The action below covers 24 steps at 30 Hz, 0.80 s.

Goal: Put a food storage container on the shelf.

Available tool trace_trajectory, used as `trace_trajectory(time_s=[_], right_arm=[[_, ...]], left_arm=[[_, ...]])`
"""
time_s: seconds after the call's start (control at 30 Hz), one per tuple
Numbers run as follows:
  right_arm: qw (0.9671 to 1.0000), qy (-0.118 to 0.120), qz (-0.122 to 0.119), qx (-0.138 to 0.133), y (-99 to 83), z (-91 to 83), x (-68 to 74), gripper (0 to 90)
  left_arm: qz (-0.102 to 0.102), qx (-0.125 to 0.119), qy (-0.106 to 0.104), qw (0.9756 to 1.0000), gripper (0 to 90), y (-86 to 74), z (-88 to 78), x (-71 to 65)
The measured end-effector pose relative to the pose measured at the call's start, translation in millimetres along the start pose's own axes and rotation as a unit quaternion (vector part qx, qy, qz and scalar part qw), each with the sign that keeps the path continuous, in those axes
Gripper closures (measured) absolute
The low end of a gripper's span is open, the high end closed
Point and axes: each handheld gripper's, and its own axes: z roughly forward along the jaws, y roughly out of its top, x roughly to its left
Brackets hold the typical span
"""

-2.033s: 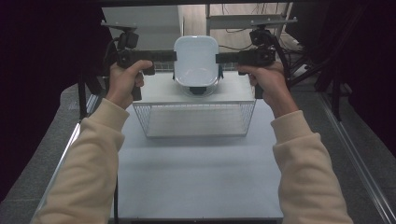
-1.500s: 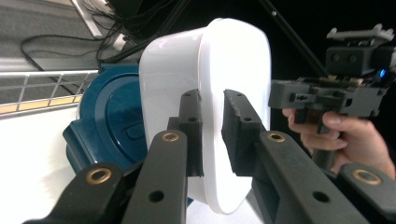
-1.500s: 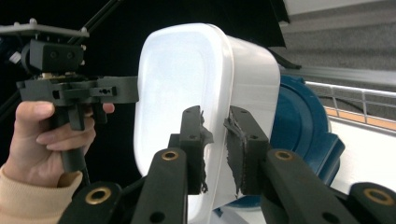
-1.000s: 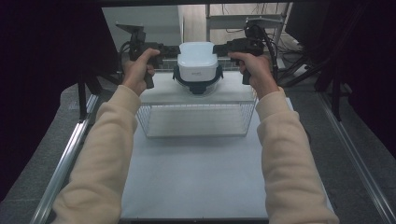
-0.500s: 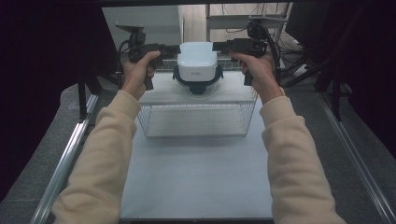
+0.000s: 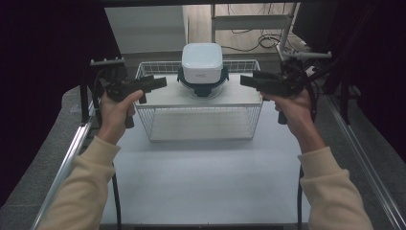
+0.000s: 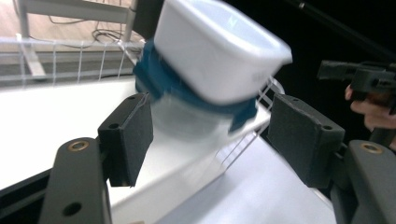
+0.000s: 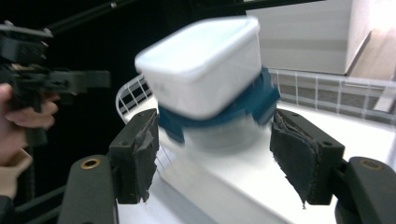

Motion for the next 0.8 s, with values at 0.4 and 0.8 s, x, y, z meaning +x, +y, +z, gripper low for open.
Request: trace_trajectory(time_s=[0.4, 0.8], right_arm=[[0.9992, -0.007, -0.040, 0.008, -77.7, -31.1, 10.4, 27.9], [0.9975, -0.012, -0.041, 0.056, -162.6, -24.3, 7.1, 21.2]], left_arm=[[0.033, 0.038, 0.017, 0.9986, 26.5, -77.8, -26.0, -9.4], [0.017, 0.094, 0.046, 0.9944, 22.5, -172.1, -26.5, -3.5]])
